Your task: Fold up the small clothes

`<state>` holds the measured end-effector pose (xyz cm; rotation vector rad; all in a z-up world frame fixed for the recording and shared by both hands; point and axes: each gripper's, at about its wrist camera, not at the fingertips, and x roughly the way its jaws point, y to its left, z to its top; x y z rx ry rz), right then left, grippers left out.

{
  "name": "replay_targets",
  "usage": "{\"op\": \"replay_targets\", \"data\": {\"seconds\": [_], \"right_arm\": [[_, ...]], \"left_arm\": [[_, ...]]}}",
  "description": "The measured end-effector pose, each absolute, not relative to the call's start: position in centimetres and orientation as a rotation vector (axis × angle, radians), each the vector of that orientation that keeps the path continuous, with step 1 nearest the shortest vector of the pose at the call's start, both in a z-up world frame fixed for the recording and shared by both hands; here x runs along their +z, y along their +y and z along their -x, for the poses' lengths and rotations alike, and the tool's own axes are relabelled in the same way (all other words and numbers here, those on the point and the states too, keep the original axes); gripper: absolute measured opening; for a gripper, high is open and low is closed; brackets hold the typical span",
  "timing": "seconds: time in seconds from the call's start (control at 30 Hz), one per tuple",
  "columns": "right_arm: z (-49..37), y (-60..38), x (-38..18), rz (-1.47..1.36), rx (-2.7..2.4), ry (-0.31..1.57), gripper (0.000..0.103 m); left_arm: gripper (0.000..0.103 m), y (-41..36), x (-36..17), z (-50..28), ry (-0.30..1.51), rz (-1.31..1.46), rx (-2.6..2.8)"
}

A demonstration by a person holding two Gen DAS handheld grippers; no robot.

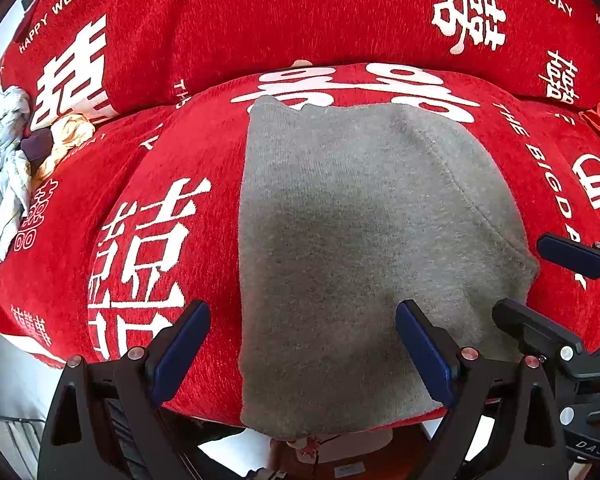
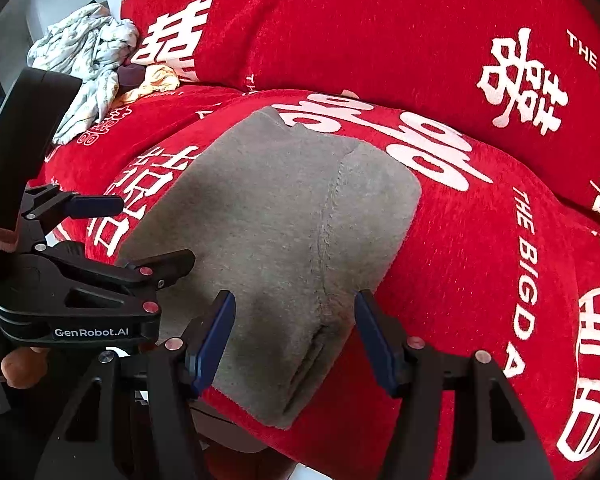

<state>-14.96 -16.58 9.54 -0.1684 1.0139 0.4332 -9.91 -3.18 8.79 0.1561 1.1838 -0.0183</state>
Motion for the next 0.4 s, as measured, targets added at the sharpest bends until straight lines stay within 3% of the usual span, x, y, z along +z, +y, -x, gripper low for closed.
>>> {"op": "replay_targets", "data": {"seconds": [0.4], "right_arm": [[14.88, -17.09, 9.20, 0.161, 0.438, 1.014, 0.066]], "left_arm": [[0.094, -3.56, 8.68, 10.02, 1.180, -0.182, 0.008]]}}
